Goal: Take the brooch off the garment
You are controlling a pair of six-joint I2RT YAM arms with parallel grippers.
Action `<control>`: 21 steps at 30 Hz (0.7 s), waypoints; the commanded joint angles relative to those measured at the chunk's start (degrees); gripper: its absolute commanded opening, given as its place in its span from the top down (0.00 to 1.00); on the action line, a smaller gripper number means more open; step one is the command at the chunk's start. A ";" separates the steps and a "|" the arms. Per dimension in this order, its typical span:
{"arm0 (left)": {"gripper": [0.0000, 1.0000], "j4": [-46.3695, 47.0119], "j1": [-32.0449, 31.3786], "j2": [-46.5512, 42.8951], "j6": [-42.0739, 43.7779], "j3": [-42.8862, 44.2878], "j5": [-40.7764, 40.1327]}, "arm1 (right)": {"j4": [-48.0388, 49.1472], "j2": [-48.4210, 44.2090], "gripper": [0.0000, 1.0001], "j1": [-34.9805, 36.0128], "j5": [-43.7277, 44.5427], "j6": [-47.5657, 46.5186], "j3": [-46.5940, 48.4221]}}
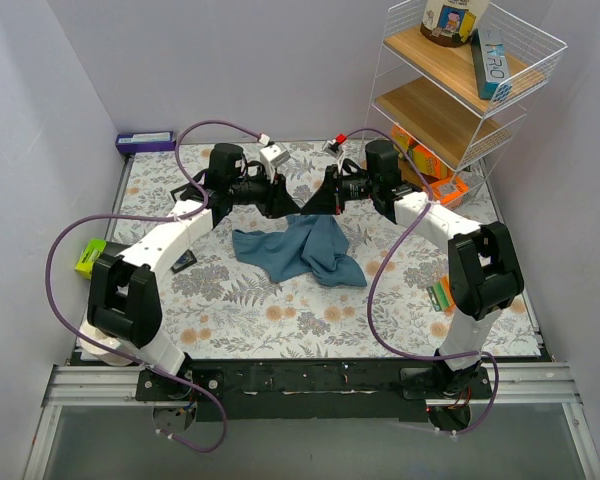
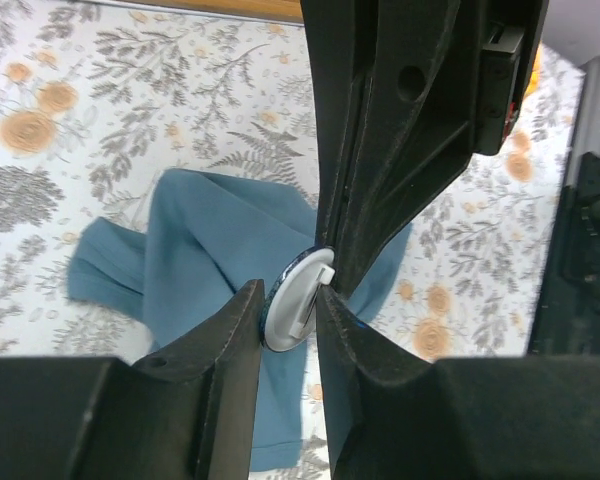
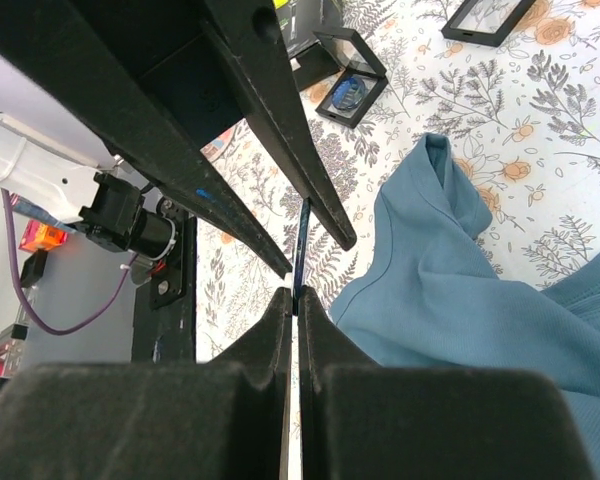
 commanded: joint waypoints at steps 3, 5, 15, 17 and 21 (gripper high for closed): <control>0.84 7.85 2.04 0.52 -8.99 0.91 6.65 | -2.78 -1.07 0.99 3.00 -9.12 -0.38 -1.14; 0.85 8.29 1.96 0.60 -10.58 0.64 7.81 | -3.22 -1.33 0.99 2.92 -9.12 -0.64 -1.13; 0.87 18.56 8.45 4.38 -27.61 -2.68 22.65 | -3.83 -2.21 0.99 2.39 -9.38 -1.87 -1.49; 0.87 27.30 8.99 5.00 -36.48 -4.97 28.17 | -3.66 -2.39 0.99 2.30 -9.90 -1.87 -1.66; 0.96 41.85 9.16 6.66 -49.94 -10.07 32.42 | -3.31 -2.30 0.99 2.21 -10.08 -1.79 -1.84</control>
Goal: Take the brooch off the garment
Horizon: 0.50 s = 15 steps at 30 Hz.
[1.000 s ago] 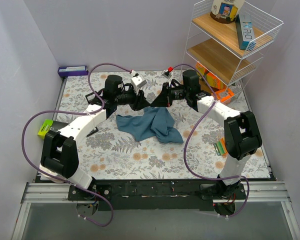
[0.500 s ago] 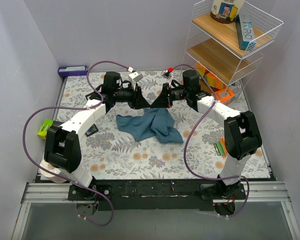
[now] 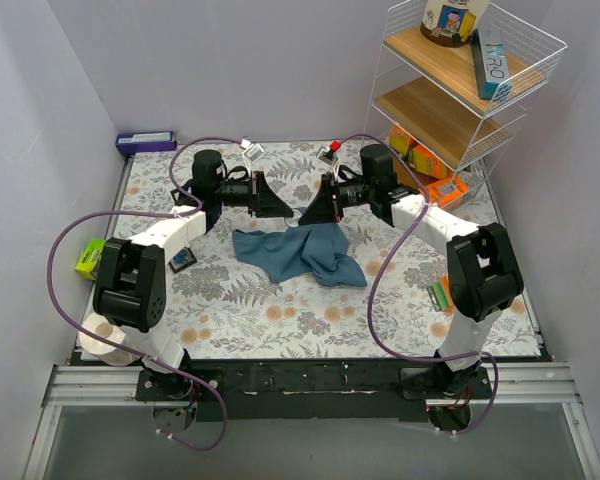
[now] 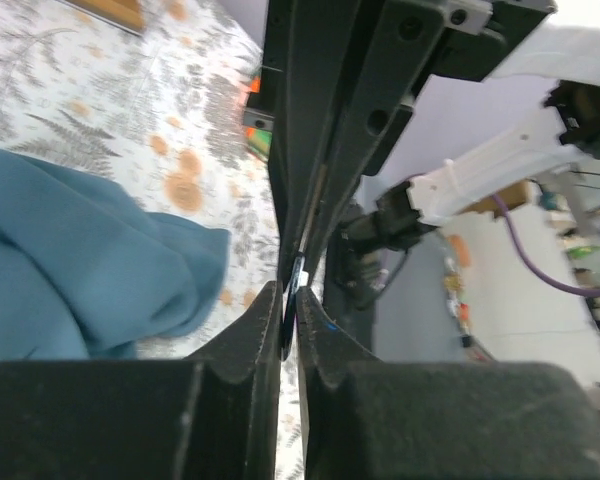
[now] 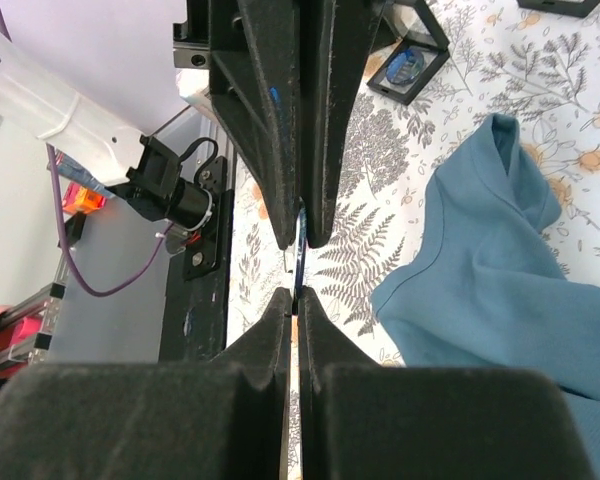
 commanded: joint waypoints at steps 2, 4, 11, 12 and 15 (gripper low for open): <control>0.99 18.70 1.12 1.62 -15.12 -3.18 5.03 | -1.47 -1.95 0.99 0.99 -5.30 -0.08 -0.81; 0.99 17.38 1.12 1.79 -14.16 -2.65 4.77 | -1.12 -1.86 0.99 0.99 -5.21 0.18 -0.81; 1.00 10.28 0.59 2.59 -9.32 -3.00 4.86 | 0.64 -1.51 0.99 0.73 -4.60 1.94 -1.16; 1.00 10.34 0.59 2.50 -9.40 -3.52 4.60 | 0.73 -1.69 0.99 0.64 -4.68 2.03 -1.25; 1.00 14.20 1.46 1.28 -14.14 -7.11 1.71 | 0.47 -2.56 0.83 -0.24 -4.16 1.68 -1.86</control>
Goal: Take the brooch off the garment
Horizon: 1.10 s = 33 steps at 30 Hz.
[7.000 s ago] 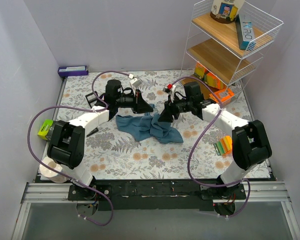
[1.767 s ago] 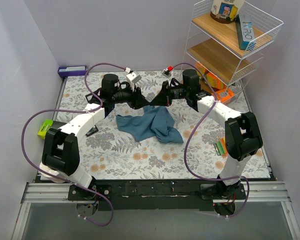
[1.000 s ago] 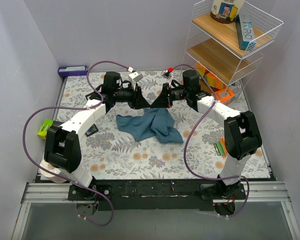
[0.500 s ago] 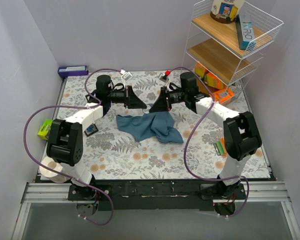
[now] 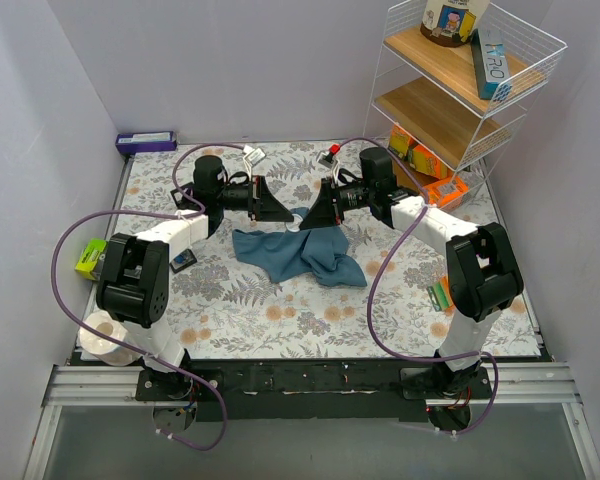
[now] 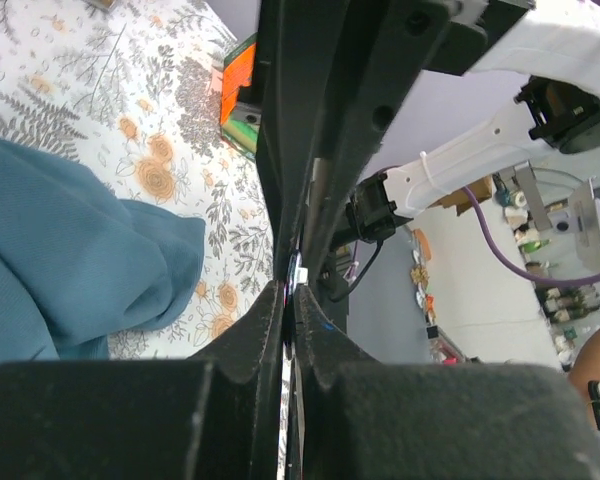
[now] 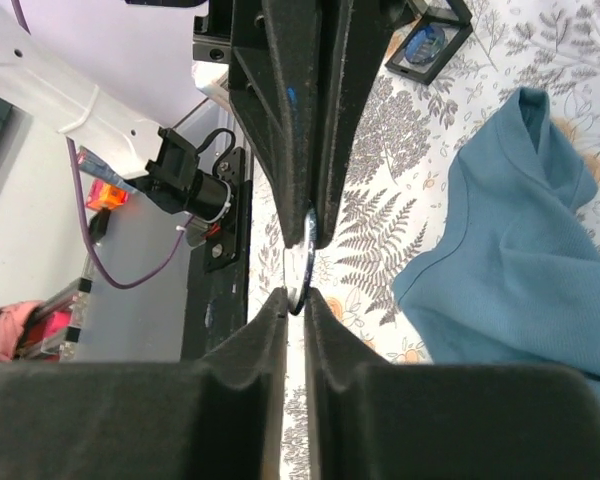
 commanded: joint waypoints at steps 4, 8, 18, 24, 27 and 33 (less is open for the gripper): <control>1.00 16.29 2.70 -3.53 -19.82 -12.87 -10.00 | -2.47 -5.02 0.63 -2.10 -0.54 -4.43 -0.84; 1.00 25.44 3.05 -3.53 -25.06 -15.70 -10.97 | -2.75 -6.70 0.55 -2.72 0.52 -3.58 -3.11; 1.00 29.50 3.23 -2.47 -28.57 -13.41 -12.03 | 4.02 -3.11 0.47 -2.46 5.96 9.61 -3.75; 1.00 29.50 3.14 -2.47 -28.93 -13.24 -12.38 | 5.16 -0.20 0.48 -2.29 5.70 11.99 -1.01; 1.00 29.15 3.14 -2.65 -28.40 -13.15 -12.29 | 5.95 0.42 0.48 -2.11 5.70 12.96 -0.57; 1.00 29.59 3.14 -2.82 -28.31 -13.59 -12.47 | 8.50 1.74 0.51 -0.97 3.95 14.28 1.18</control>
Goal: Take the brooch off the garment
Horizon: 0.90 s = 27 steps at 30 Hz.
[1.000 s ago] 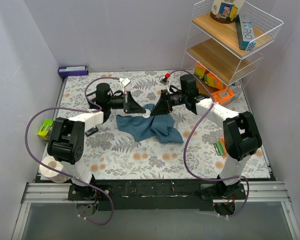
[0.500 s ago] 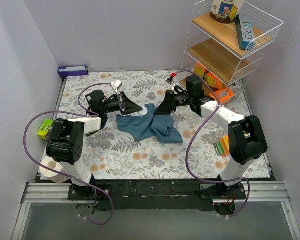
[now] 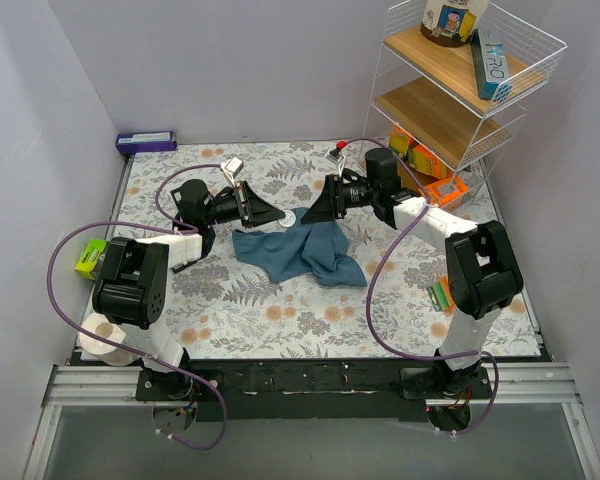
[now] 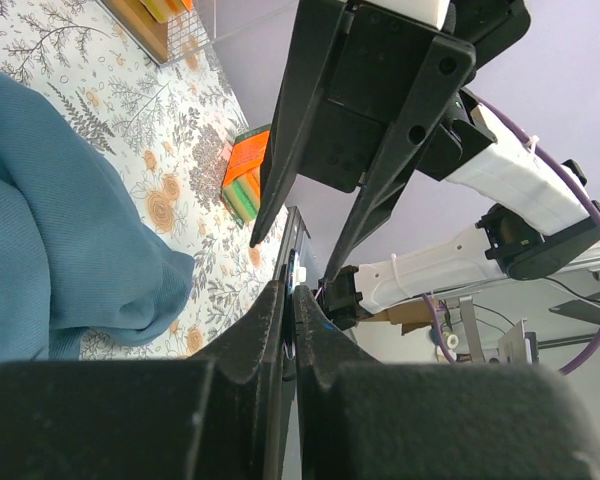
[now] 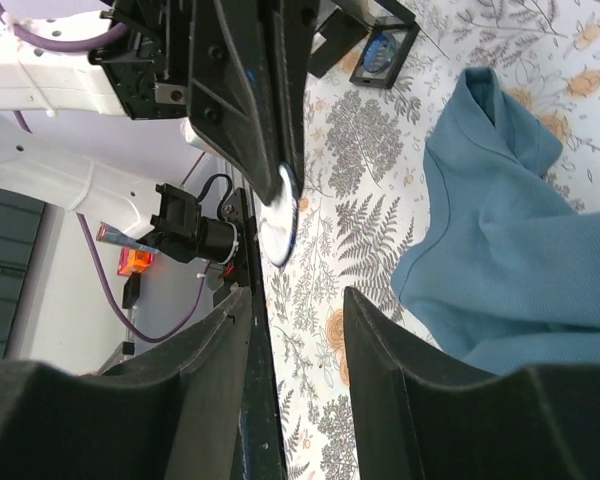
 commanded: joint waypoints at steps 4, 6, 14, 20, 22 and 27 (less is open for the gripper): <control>1.00 3.08 0.02 -1.47 -0.69 1.36 -0.66 | 5.14 1.83 0.52 2.01 -2.20 1.84 4.14; 1.00 3.17 0.02 -1.56 -0.78 1.36 -0.66 | 5.05 2.09 0.53 2.27 -2.11 1.76 4.31; 1.00 4.05 0.02 -1.73 -1.22 0.66 -0.58 | 5.40 3.23 0.60 3.24 -2.29 1.58 5.72; 1.00 4.49 0.02 -1.82 -1.39 0.31 -0.66 | 6.10 4.11 0.65 3.77 -2.90 1.84 6.68; 1.00 4.58 0.02 -1.73 -1.39 0.22 -0.75 | 6.45 4.20 0.71 3.94 -3.43 1.76 6.77; 0.99 4.49 0.02 -1.65 -0.96 0.13 -1.01 | 7.77 4.38 0.98 4.12 -4.75 1.32 6.69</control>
